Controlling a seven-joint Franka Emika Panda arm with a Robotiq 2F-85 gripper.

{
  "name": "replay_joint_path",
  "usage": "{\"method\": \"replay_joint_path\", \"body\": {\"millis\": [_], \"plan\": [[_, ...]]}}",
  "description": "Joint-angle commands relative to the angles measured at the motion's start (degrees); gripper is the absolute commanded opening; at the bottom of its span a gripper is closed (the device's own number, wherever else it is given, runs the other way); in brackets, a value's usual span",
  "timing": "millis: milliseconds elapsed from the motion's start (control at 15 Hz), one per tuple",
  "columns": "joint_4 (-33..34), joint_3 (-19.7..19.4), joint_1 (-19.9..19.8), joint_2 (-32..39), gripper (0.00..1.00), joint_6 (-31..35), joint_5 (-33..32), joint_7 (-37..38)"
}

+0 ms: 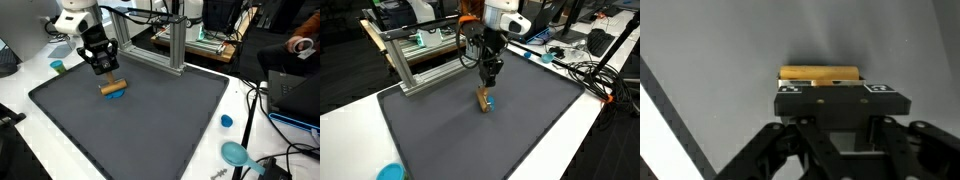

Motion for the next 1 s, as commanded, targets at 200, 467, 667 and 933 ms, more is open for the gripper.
{"method": "replay_joint_path", "body": {"millis": [200, 467, 667, 933], "plan": [[6.39, -0.34, -1.56, 7.13, 0.23, -9.00, 0.13, -1.40], [8.15, -0.16, -2.73, 6.50, 0.23, -10.64, 1.67, -0.95], [8.44, 1.40, -4.70, 3.71, 0.23, -11.59, 7.20, -2.19], [7.90, 1.99, -5.85, 2.25, 0.23, -10.57, 12.11, -3.17]]}}
